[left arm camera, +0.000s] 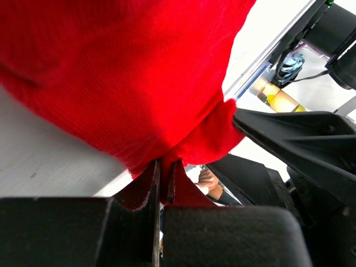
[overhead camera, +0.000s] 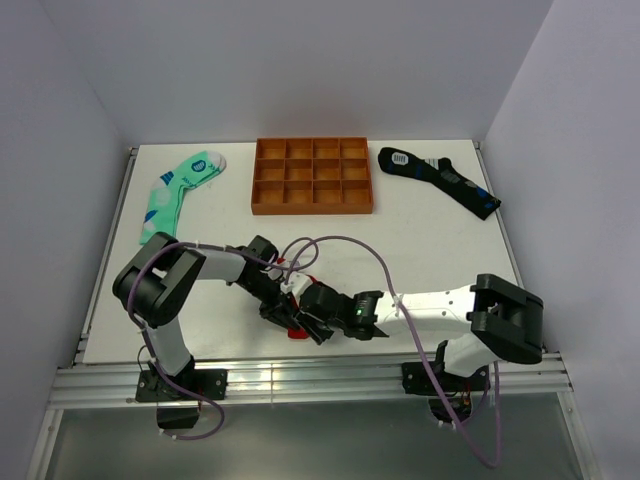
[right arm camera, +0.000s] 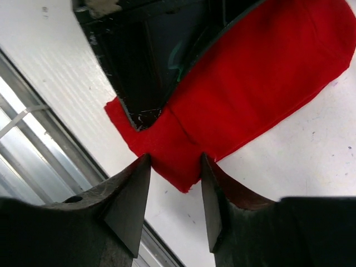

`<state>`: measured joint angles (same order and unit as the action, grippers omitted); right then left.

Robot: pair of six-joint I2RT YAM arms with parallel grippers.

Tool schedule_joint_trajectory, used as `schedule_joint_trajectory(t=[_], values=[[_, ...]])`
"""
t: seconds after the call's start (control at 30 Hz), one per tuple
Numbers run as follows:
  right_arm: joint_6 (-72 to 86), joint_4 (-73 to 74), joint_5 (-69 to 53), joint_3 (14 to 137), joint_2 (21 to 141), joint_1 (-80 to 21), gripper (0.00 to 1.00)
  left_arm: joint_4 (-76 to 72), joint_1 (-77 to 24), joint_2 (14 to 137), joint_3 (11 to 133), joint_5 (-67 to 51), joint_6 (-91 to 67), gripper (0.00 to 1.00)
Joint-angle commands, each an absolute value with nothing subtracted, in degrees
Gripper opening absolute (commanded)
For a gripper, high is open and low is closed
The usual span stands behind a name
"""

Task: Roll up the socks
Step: Roll the sock at the center of the board.

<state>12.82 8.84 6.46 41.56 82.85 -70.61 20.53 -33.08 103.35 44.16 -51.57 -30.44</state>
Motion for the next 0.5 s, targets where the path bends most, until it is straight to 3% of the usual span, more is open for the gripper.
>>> schedule_joint_trajectory(t=[0.0, 0.13, 0.3, 0.47], values=[[15.3, 7.7, 8.1, 42.4, 84.6, -71.0, 0.47, 19.4, -32.3, 104.4, 43.9, -43.1, -27.7, 0.0], [18.2, 8.1, 7.0, 42.4, 86.4, -70.8, 0.35, 17.1, -31.7, 103.2, 42.2, -43.5, -29.9, 0.0], [22.3, 6.0, 4.7, 39.8, 86.1, -69.7, 0.1, 12.9, -31.1, 101.6, 39.8, -43.5, -32.9, 0.0], [25.7, 5.1, 0.3, 37.6, 84.6, -67.5, 0.08, 5.1, -30.4, 98.4, 37.0, -41.4, -39.0, 0.05]])
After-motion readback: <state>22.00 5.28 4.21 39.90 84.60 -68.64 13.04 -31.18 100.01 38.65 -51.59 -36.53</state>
